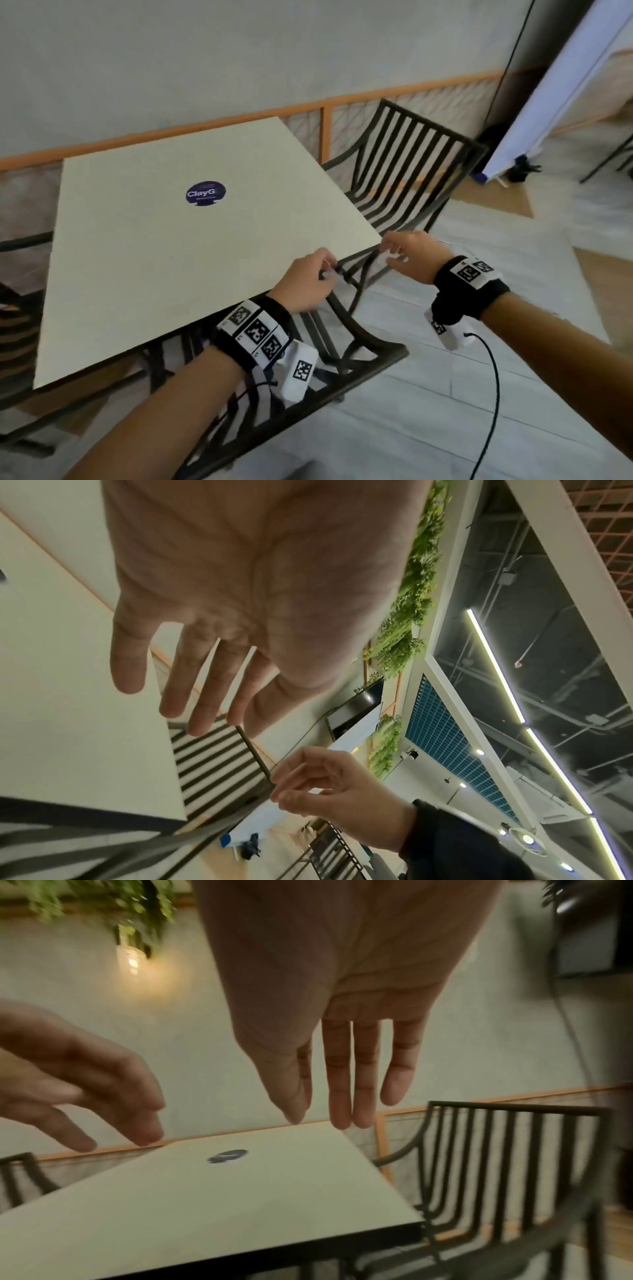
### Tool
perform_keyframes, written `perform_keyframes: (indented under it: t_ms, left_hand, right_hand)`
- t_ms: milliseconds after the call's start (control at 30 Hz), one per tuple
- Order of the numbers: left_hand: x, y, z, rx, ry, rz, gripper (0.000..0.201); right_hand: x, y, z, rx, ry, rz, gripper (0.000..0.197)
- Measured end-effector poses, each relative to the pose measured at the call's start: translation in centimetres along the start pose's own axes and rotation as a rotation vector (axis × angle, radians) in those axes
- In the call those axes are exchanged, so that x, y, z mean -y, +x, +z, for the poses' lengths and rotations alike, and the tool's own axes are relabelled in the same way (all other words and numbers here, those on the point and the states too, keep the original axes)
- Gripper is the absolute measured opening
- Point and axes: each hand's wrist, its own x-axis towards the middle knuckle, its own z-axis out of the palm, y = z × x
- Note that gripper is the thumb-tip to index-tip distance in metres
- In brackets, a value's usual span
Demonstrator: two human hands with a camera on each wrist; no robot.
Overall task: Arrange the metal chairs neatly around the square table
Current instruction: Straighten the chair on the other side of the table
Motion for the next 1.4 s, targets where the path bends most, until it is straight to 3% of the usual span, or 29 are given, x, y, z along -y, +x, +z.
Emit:
perform_keyframes:
  t_ms: [200,433,533,600,733,866,1033,1100,1200,1400]
  left_hand:
    - [-7.6,11.7,9.1,0.049,-0.063,-0.003,0.034]
    - [-9.2,27.3,16.9,0.093,-0.086,-0.129,0.043]
    - [-8.5,33.1,19.3,0.125,-0.115,-0.241,0.047]
    - [-6.7,43.8,25.8,0.181,-0.180,-0.425,0.049]
    - [-4.5,44.9,25.6,0.134,-0.089,-0.431,0.052]
    - [-0.6,47.3,26.6,0.024,-0.014,-0.397,0.056]
    - [2.5,53.6,30.5,0.102,0.231,-0.512,0.071]
    - [2.3,55.5,31.9,0.089,0.282,-0.538,0.073]
    - [1.9,57.5,32.7,0.049,0.284,-0.600,0.058]
    - [3.3,56.2,30.7,-0.029,0.257,-0.641,0.053]
  right_hand:
    - [-13.0,3.3,-1.0,0.058,-0.043,0.084,0.015]
    - [-25.3,13.2,-0.2,0.121,-0.117,0.061,0.018]
    - [-30.2,17.3,0.7,0.201,-0.141,0.085,0.019]
    - [-40.1,25.0,4.6,0.370,-0.172,0.107,0.020]
    - [-39.4,27.0,5.5,0.307,-0.163,0.054,0.038]
    - [-40.5,30.1,6.9,0.205,-0.327,0.009,0.051]
    - [-48.0,36.7,8.6,0.339,-0.685,0.025,0.070]
    - [-50.7,38.4,8.1,0.349,-0.795,0.019,0.070]
    - [-53.6,40.5,7.3,0.341,-0.879,-0.051,0.061]
    - [-53.3,41.0,6.6,0.381,-0.728,-0.197,0.047]
